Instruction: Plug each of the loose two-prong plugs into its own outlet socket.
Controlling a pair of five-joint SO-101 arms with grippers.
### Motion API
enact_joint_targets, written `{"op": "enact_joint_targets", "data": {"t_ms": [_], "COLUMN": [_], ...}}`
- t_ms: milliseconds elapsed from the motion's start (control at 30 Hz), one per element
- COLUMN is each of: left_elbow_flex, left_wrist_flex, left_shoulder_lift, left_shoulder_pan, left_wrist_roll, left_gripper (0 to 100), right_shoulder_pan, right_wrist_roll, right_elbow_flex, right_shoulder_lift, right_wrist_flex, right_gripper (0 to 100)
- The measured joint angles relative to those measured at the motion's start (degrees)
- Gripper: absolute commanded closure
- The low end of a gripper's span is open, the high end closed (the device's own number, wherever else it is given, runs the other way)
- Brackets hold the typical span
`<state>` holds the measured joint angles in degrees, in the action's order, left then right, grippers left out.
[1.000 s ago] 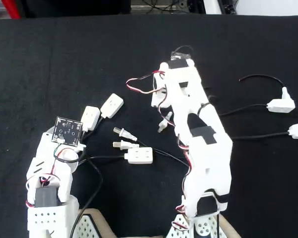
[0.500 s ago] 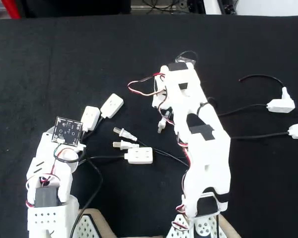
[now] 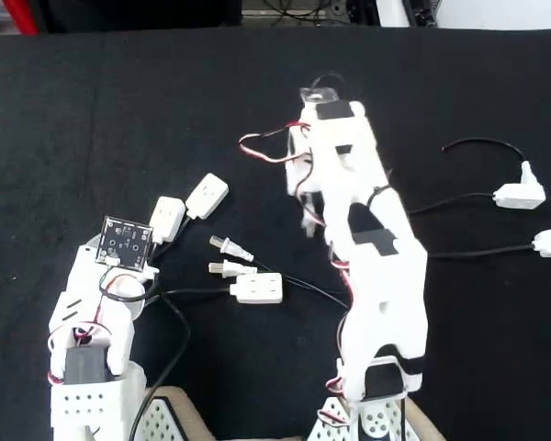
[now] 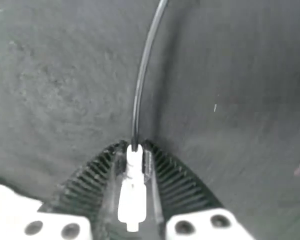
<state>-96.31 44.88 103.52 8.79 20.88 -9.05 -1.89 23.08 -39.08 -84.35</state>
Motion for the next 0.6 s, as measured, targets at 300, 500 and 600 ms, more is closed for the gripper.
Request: {"op": "enact_joint_targets", "data": {"t_ms": [300, 500, 600], "left_elbow_flex": [0.00, 0.00, 0.00], "left_wrist_flex": [0.00, 0.00, 0.00], "left_shoulder_lift": [0.00, 0.00, 0.00], "left_shoulder_pan": [0.00, 0.00, 0.00], "left_wrist_roll": [0.00, 0.00, 0.00], "left_gripper": [97, 97, 97], "right_shoulder_pan": [0.79, 0.97, 0.97], "right_wrist_roll": [30.07, 33.85, 33.85], "right_elbow_flex": [2.29, 4.75, 7.03], "right_shoulder_lift": [-5.63, -6.42, -7.47], "right_wrist_flex": [-2.11, -9.14, -12.92], "right_gripper": [98.4, 91.9, 86.9]}}
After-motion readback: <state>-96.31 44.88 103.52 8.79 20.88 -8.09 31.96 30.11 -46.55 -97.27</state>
